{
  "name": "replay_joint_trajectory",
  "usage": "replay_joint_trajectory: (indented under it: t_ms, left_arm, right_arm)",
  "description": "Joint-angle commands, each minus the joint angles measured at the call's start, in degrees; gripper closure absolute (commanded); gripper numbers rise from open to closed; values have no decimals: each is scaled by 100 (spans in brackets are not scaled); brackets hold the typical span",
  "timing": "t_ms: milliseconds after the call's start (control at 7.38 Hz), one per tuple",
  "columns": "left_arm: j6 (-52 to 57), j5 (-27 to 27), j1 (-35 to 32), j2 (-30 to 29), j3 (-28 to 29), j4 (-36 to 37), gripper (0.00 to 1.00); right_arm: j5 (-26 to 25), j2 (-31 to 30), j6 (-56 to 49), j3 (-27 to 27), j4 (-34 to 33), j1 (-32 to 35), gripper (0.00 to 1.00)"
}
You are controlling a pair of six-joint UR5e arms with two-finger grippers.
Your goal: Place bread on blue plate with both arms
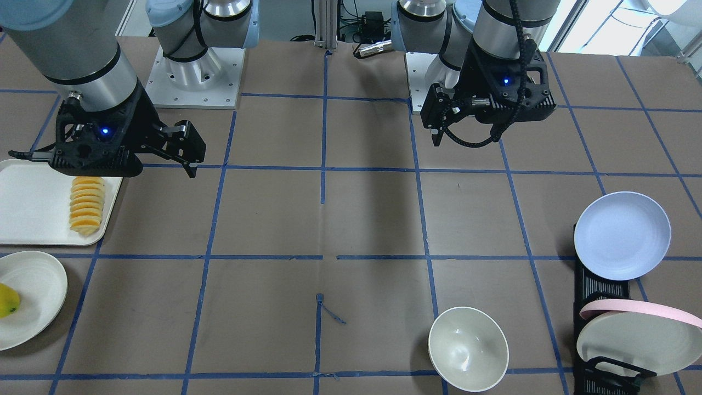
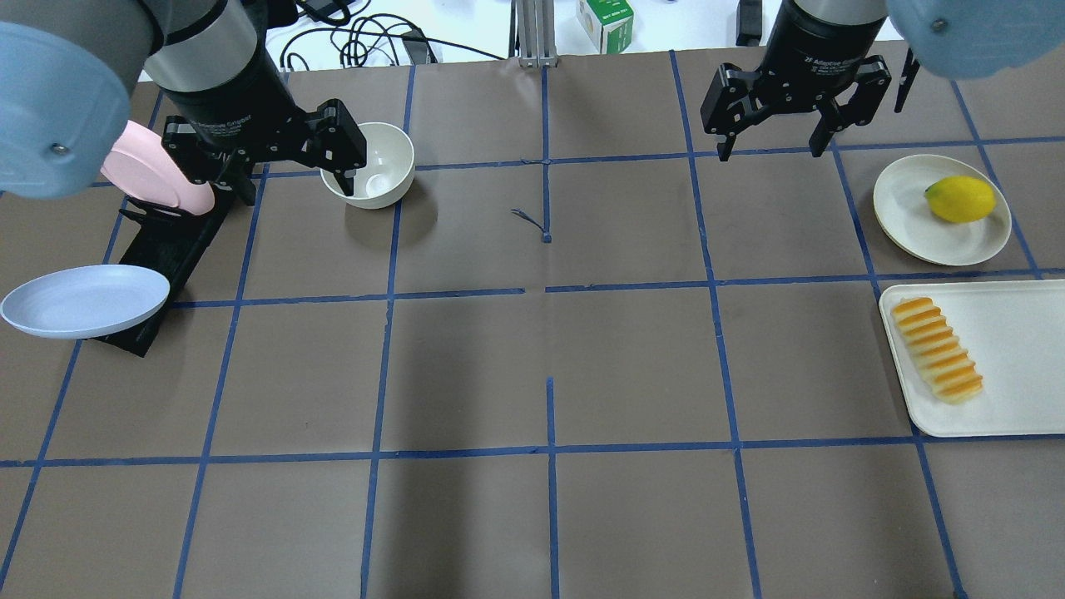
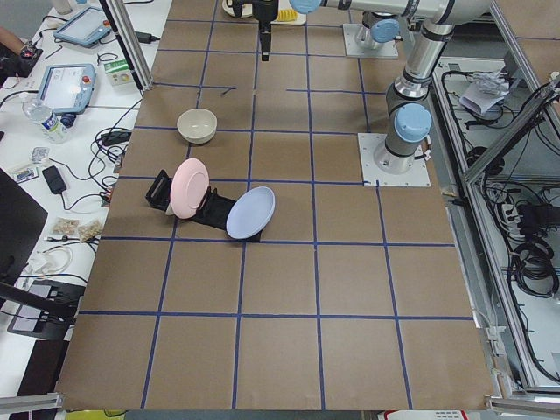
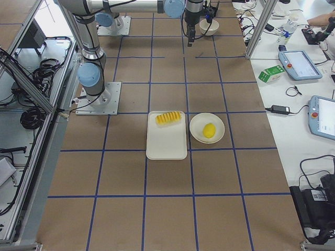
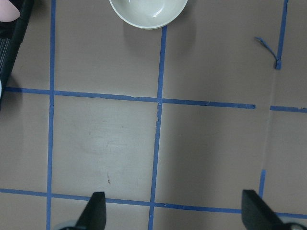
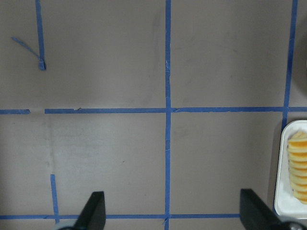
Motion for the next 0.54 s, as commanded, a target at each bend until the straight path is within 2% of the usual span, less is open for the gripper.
replay_joint_trajectory:
  t_ms: [0,135,406]
  left_arm:
    - [-78,45,30,10,-6,-58,0]
    - [-18,89,308,36,-76,-23,0]
    - [209,72,1639,10,-156,-23,0]
  right_arm:
    - [-25,-8,0,40,42,-36,0]
    - [-26,1,0,49,33,-45,0]
    - [-87,-7,-210,336,-36,-377,0]
